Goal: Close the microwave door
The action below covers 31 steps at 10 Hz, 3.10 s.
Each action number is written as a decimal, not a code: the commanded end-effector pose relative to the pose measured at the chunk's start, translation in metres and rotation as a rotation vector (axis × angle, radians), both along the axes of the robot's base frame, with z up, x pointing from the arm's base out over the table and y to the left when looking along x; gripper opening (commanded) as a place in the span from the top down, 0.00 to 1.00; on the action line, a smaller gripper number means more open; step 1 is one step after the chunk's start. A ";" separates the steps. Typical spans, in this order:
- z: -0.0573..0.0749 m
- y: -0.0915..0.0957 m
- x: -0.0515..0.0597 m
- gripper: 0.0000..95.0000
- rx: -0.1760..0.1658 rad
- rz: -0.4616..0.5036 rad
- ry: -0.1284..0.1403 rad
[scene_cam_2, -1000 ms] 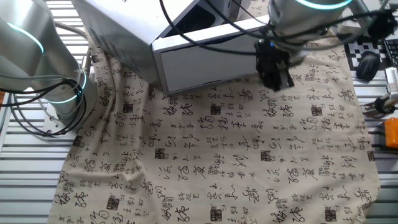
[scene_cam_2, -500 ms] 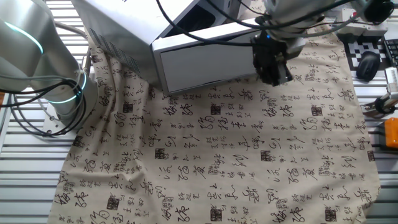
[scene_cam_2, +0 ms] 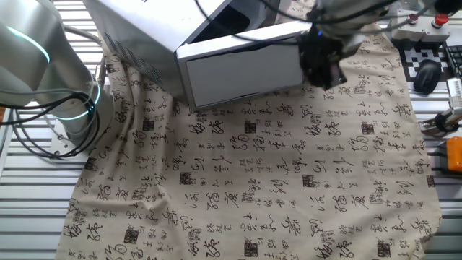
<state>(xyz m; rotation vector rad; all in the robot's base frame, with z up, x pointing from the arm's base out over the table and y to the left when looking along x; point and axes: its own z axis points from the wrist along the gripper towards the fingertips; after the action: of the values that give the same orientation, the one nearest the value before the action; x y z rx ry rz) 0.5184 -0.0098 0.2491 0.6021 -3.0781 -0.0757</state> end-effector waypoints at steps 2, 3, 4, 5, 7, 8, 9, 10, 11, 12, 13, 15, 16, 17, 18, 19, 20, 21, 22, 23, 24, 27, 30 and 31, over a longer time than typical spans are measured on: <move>-0.004 0.019 0.012 1.00 0.001 -0.030 -0.004; -0.007 0.029 0.014 1.00 0.006 -0.045 -0.004; -0.008 0.038 0.016 1.00 0.003 -0.046 -0.004; -0.009 0.053 0.019 1.00 0.002 -0.053 -0.003; -0.009 0.072 0.020 1.00 -0.011 -0.085 0.000; -0.011 0.084 0.019 1.00 -0.026 -0.101 0.002; -0.012 0.087 0.019 1.00 -0.026 -0.107 0.003; -0.011 0.090 0.019 1.00 -0.025 -0.108 0.003; -0.011 0.090 0.019 1.00 -0.025 -0.108 0.003; -0.009 0.108 0.015 1.00 -0.026 -0.133 0.006; -0.009 0.117 0.013 1.00 -0.027 -0.147 0.007; -0.009 0.126 0.011 1.00 -0.028 -0.161 0.008; -0.008 0.127 0.010 1.00 -0.027 -0.163 0.009; -0.008 0.127 0.010 1.00 -0.026 -0.163 0.010; -0.008 0.127 0.010 1.00 -0.032 -0.154 0.013; -0.008 0.127 0.010 1.00 -0.032 -0.115 0.009; -0.008 0.127 0.010 1.00 -0.023 -0.070 0.005; -0.008 0.127 0.010 1.00 -0.017 -0.031 0.005; -0.008 0.127 0.010 1.00 -0.014 -0.018 0.007; -0.008 0.127 0.010 1.00 -0.011 -0.012 0.007; -0.008 0.127 0.010 1.00 0.022 -0.019 0.010; -0.007 0.134 0.009 1.00 0.036 -0.037 0.011; 0.000 0.149 0.006 1.00 0.041 -0.037 0.015; 0.001 0.153 0.005 1.00 0.041 -0.040 0.017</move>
<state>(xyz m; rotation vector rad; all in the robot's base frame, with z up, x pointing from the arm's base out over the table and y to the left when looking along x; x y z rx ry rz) 0.5225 0.1455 0.2499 0.5395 -3.0798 -0.1384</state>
